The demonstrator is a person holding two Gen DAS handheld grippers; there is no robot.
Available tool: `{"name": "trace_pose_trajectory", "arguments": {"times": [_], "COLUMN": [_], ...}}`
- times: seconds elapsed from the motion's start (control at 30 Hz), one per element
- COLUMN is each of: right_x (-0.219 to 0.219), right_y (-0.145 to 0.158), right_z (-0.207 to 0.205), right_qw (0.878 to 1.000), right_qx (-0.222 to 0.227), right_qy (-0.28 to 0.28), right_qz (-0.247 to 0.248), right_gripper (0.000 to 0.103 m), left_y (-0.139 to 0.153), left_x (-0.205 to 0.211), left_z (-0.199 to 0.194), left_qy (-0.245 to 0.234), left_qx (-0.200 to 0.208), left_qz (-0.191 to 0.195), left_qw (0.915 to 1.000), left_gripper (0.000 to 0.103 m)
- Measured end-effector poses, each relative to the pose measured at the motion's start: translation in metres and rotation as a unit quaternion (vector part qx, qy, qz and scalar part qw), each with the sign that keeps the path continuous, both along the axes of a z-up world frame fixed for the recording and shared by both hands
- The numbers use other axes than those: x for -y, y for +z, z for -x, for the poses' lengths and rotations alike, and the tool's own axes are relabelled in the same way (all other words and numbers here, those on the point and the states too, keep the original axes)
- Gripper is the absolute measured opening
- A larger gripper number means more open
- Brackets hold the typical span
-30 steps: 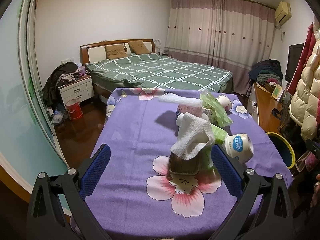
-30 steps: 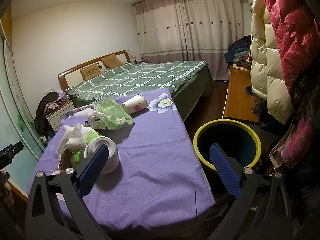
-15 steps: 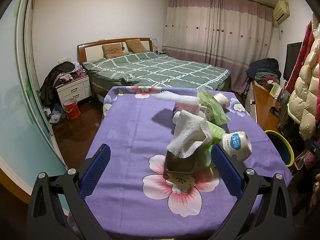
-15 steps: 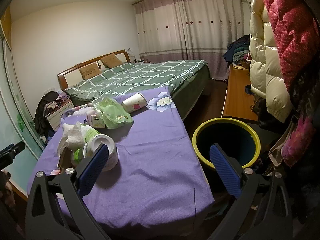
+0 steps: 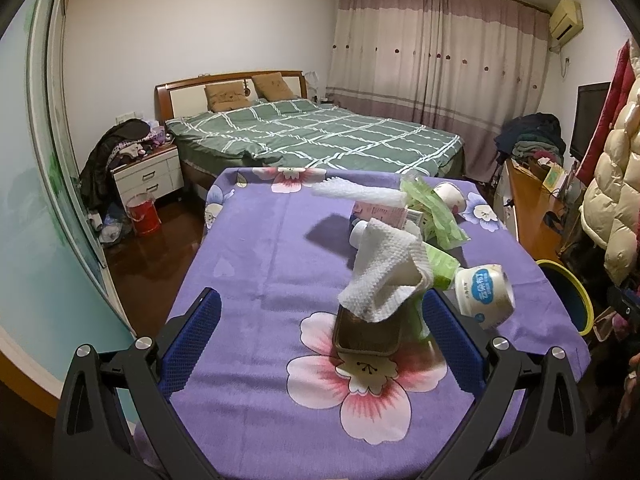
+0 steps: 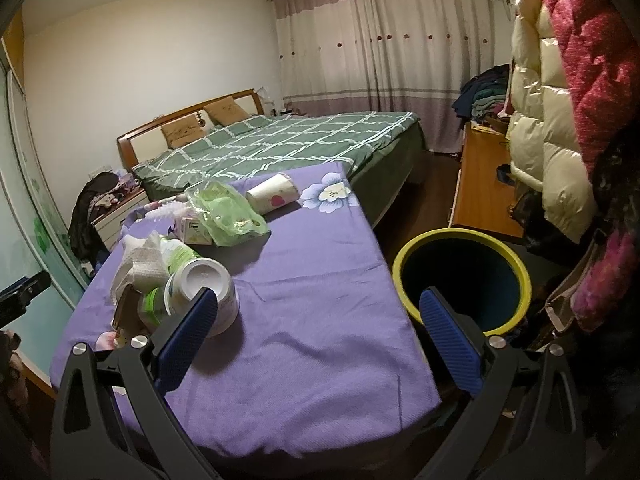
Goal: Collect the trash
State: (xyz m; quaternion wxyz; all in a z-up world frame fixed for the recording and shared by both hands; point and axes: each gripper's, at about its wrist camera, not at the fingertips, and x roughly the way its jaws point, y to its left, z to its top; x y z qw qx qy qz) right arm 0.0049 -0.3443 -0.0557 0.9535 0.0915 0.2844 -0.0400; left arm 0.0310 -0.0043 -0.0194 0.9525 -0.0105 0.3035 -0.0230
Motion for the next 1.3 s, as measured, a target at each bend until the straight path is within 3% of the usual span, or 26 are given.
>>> {"name": "trace_pose_trajectory", "arguments": {"times": [0.33,0.7,0.87,1.07,1.17,1.3], "right_x": [-0.031,-0.120,-0.164,-0.195,-0.200,-0.202], "right_y": [-0.007,-0.008,-0.017,-0.039,-0.047,-0.047], "right_z": [-0.055,-0.108,-0.126,-0.149,-0.153,-0.155], "right_qw": [0.998,0.984,0.973,0.965,0.966,0.964], "right_qx": [-0.016,-0.022,-0.043,-0.080,-0.089,-0.102], "right_qy": [0.055,0.176,0.226,0.245,0.237,0.242], "right_qz": [0.003,0.013,0.028,0.041,0.052,0.040], "right_gripper": [0.097,0.095,0.082,0.067,0.055,0.028], "left_y": [-0.009,0.001,-0.009,-0.019,-0.023,-0.025], "left_x": [-0.010,-0.040,-0.056,-0.059,-0.057,-0.058], "left_z": [-0.045,-0.065,-0.067,-0.066,-0.067,-0.068], "left_qy": [0.016,0.075,0.086,0.075,0.069,0.066], "left_qx": [-0.004,0.020,0.007,-0.004,-0.008,-0.011], "left_qz": [0.001,-0.032,-0.029,-0.024,-0.022,-0.017], "left_qw": [0.9999,0.9965,0.9959,0.9969,0.9973,0.9976], "left_gripper": [0.099,0.099,0.099,0.099,0.099,0.099]}}
